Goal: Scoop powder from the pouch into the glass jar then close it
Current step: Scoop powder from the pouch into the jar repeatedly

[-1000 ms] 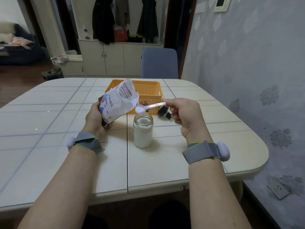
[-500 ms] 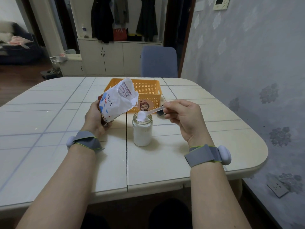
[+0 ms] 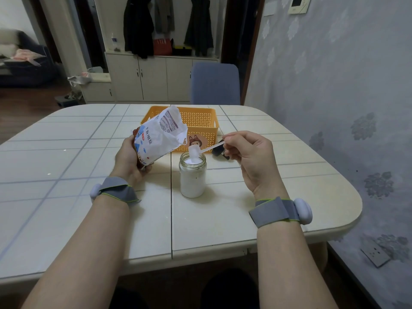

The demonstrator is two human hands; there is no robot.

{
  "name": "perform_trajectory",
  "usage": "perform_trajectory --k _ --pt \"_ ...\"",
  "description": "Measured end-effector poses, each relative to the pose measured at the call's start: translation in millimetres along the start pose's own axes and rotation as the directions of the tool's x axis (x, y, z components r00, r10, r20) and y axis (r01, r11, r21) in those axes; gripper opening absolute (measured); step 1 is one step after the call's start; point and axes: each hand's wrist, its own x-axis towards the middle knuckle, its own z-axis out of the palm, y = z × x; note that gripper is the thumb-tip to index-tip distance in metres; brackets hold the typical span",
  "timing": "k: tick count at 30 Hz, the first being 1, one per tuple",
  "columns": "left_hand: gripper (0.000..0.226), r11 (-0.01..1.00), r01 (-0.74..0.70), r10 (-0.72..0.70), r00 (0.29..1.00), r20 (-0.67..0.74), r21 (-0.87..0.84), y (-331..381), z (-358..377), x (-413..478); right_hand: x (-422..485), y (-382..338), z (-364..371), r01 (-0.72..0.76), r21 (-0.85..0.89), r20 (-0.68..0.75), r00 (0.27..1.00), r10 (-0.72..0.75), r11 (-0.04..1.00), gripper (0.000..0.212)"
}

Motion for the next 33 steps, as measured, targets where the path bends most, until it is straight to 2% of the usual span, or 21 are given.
perform_trajectory --k 12,15,19,21,23,26,28,30,33 --pt "0.034 1.000 -0.010 0.010 1.000 -0.016 0.002 0 1 -3 2 -16 7 0.026 0.050 -0.068 0.997 -0.022 0.998 0.013" --pt "0.034 1.000 -0.014 0.015 1.000 -0.016 0.009 0 1 -2 9 -23 22 0.069 -0.055 -0.007 0.998 -0.069 0.996 0.014" --pt "0.035 0.999 -0.014 0.013 1.000 0.014 0.038 -1 2 -1 18 -22 49 0.161 -0.205 0.143 0.981 -0.134 0.965 0.012" --pt "0.035 0.999 -0.018 0.017 0.999 0.032 0.048 -2 3 -2 24 -15 66 0.262 -0.336 0.252 0.951 -0.181 0.905 0.011" --pt "0.035 0.999 -0.017 0.015 0.998 0.056 0.041 -1 5 -2 29 -6 81 0.368 -0.475 0.358 0.911 -0.207 0.800 0.013" --pt "0.038 1.000 -0.023 0.022 0.998 0.066 0.019 0 5 -3 33 10 97 0.502 -0.687 0.466 0.859 -0.211 0.525 0.027" --pt "0.041 0.999 -0.042 0.042 0.998 0.049 0.004 1 4 -2 35 19 105 0.516 -0.776 0.490 0.855 -0.169 0.363 0.031" --pt "0.042 0.999 -0.046 0.045 0.998 0.032 0.006 2 4 -3 36 22 106 0.497 -0.808 0.496 0.863 -0.090 0.317 0.034" --pt "0.043 0.999 -0.032 0.032 0.999 0.001 0.030 3 5 -4 36 13 101 0.499 -0.768 0.530 0.847 -0.040 0.401 0.041"
